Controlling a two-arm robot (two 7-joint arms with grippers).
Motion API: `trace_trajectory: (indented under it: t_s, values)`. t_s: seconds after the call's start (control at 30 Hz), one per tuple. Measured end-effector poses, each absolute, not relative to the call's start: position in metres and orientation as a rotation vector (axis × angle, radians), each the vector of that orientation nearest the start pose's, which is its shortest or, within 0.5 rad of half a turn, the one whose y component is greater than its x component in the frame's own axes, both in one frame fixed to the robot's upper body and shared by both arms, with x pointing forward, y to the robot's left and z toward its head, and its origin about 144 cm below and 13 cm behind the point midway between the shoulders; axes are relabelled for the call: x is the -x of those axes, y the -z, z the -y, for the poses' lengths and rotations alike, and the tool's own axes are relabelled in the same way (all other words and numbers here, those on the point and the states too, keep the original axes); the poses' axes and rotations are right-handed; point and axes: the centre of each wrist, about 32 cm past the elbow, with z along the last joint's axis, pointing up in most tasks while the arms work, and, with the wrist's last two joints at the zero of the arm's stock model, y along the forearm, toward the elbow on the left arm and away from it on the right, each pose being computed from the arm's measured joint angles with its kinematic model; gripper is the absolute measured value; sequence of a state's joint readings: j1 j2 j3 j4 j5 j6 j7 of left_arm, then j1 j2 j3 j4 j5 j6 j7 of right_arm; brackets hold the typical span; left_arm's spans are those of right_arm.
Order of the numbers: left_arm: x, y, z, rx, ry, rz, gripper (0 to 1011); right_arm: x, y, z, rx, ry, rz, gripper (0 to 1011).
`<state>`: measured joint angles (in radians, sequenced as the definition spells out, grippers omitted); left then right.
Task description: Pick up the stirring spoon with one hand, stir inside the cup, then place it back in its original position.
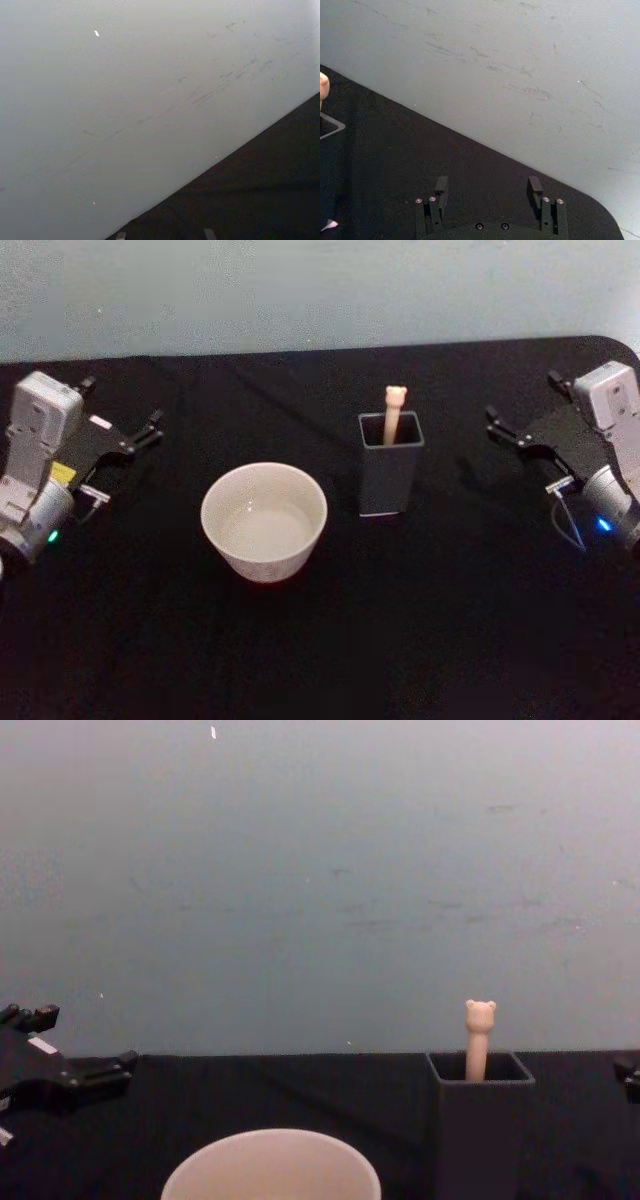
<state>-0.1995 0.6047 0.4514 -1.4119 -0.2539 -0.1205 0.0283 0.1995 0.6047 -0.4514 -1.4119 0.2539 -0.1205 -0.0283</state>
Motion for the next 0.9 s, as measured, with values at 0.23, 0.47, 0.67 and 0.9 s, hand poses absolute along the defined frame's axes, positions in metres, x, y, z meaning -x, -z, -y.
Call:
trace_trajectory:
  t_s: [0.23, 0.47, 0.67, 0.9]
  values:
    - [-0.489, -1.14, -0.31, -0.304, -1.248, 0.285, 1001, -0.489, -1.14, 0.31, 0.305, 1.248, 0.285, 1000]
    - [-0.489, -1.14, -0.31, -0.304, -1.248, 0.285, 1001, -0.486, -1.146, 0.309, 0.29, 1.229, 0.242, 1000]
    - [-0.489, -1.14, -0.31, -0.304, -1.248, 0.285, 1001, -0.482, -1.159, 0.305, 0.244, 1.2, 0.171, 1000]
    - [-0.489, -1.14, -0.31, -0.305, -1.248, 0.285, 1001, -0.48, -1.178, 0.298, 0.181, 1.14, 0.077, 1002]
